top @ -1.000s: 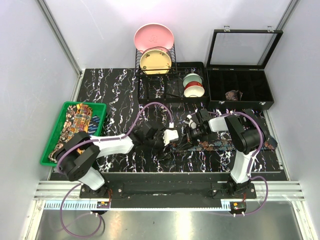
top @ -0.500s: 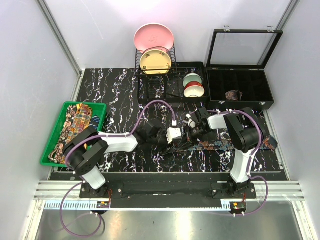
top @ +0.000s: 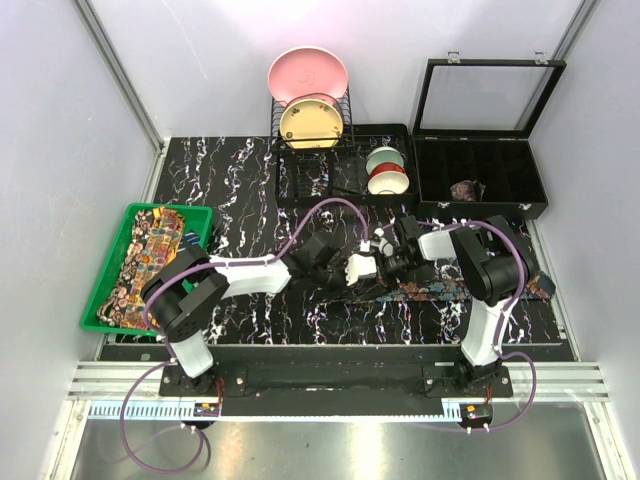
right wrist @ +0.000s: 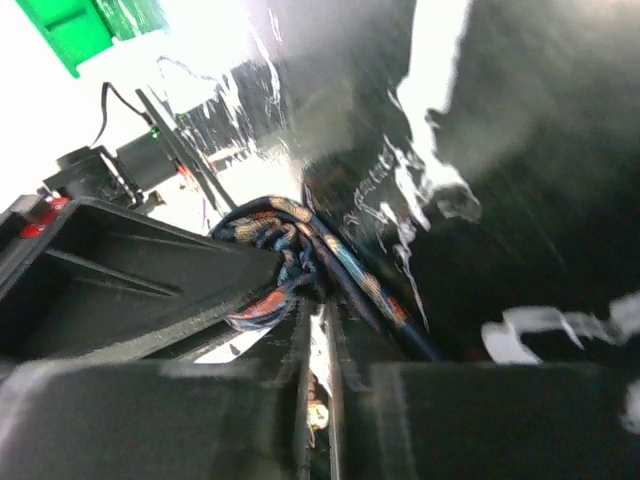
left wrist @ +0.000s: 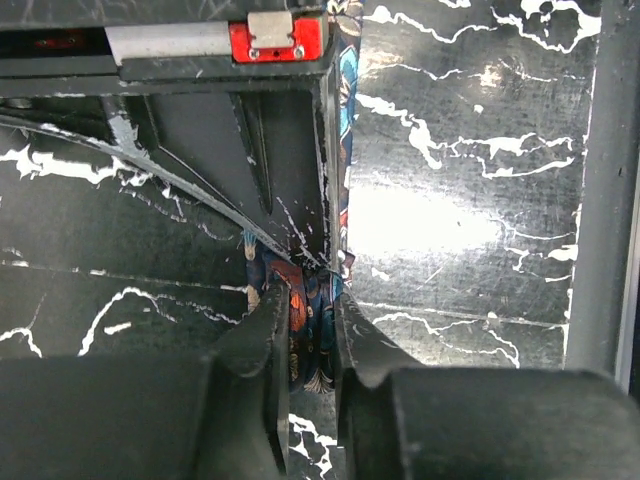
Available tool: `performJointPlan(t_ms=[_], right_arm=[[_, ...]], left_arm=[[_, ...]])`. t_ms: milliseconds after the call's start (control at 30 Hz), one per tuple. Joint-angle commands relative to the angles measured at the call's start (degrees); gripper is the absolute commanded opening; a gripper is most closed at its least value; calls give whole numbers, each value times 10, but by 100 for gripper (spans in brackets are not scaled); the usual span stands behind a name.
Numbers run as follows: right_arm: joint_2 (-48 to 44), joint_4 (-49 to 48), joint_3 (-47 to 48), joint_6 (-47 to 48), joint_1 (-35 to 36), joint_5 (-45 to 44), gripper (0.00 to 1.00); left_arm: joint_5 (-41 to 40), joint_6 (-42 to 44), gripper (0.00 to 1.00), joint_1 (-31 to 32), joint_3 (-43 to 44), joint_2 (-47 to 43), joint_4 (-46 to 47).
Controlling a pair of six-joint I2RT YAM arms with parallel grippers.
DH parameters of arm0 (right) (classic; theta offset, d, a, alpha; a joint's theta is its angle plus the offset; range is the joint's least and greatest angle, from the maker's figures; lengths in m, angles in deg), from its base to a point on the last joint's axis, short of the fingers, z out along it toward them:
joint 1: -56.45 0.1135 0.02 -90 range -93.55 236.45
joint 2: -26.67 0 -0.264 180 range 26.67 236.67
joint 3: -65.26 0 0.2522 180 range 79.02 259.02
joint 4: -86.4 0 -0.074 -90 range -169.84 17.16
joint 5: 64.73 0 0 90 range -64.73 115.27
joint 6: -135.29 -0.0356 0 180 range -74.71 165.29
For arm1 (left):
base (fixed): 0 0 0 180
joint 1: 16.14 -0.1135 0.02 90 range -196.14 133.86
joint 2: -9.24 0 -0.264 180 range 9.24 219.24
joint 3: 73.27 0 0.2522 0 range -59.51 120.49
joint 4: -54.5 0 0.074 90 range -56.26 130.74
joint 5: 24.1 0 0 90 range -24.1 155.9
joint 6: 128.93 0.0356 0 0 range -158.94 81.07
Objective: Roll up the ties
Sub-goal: Roll the tie at the center of the board.
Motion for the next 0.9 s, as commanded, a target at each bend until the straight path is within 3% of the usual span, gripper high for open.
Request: performJointPlan(t_ms=[0,100,233,533,733,867], right_arm=[[-46,-1,-27,-30,-19,-10,25],[-76,4,-34,-28,-41,16,36],[-108,13,-37,-7,-48,27,42],[-62,-182,-74,-128,-31,70,42],[-35,-220,-82,-129,-5,68,42],[-39,-295,-105,-177,4,75,42]], left_arm=[[-38,43,7,10,47,17,-134],[-68,58,5,13,54,21,-187],[-96,64,5,28,94,38,-230],[-109,49,6,29,122,55,-269],[-105,23,7,28,113,54,-250],[-98,18,7,28,109,55,-241]])
